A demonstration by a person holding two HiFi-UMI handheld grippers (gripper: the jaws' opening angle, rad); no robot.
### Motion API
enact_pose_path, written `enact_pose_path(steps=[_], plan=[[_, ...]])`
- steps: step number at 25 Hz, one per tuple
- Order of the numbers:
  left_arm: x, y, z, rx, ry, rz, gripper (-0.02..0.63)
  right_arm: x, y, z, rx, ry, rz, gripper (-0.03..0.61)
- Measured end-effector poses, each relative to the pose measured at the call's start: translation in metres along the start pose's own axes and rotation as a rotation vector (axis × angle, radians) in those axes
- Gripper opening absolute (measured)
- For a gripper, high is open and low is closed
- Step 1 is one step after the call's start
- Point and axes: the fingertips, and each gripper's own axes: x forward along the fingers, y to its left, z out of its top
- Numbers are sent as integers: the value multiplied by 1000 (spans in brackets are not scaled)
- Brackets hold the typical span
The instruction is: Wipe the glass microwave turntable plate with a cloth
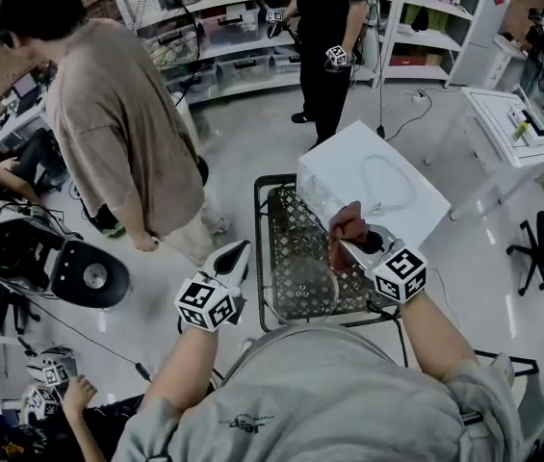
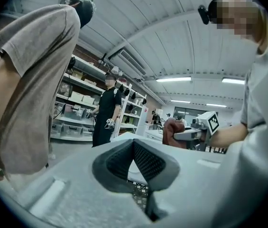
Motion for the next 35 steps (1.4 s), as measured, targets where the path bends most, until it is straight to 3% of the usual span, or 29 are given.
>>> enact_pose_path(steps=[35], plan=[[-1, -10, 1, -3, 3, -29, -2, 3, 5, -4, -38, 16, 4, 66]])
